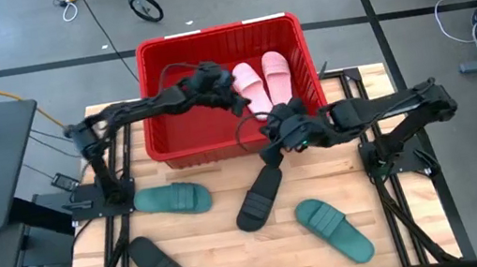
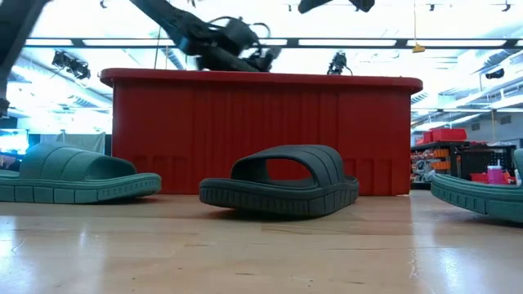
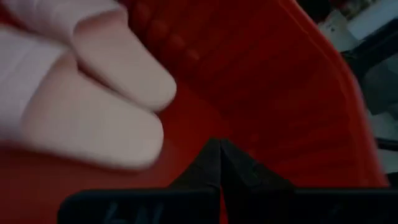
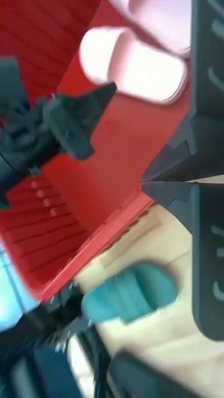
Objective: Pick and place slides into bin
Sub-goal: Put the pink slide into the red container
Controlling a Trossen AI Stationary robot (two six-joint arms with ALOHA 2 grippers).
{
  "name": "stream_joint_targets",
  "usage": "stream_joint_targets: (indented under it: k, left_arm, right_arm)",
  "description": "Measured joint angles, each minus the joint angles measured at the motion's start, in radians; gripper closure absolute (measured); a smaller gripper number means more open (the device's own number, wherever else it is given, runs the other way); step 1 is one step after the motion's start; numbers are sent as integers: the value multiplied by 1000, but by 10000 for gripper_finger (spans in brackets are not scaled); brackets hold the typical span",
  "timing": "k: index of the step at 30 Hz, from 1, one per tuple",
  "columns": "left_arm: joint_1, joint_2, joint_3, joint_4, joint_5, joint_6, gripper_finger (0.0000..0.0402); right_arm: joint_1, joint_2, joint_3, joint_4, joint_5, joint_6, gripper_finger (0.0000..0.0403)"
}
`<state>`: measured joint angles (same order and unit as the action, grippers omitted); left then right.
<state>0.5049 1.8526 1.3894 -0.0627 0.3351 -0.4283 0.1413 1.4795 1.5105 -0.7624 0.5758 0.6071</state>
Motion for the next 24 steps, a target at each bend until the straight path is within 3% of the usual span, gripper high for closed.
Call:
stream_joint_targets:
  k: [4, 11, 16, 24]
  left_arm:
    - [10, 121, 226, -213, -15, 148, 399]
    - [29, 307, 574, -692, -209, 426, 400]
    - [34, 392, 617, -721, -214, 472, 401]
    - [53, 454, 617, -634, -351, 548, 401]
  right_arm:
    - [0, 28, 0, -48, 29, 29, 400]
    - [0, 20, 0, -123, 75, 110, 399]
    - [-1, 3, 0, -132, 116, 115, 399]
    - [-1, 2, -1, -146, 131, 107, 399]
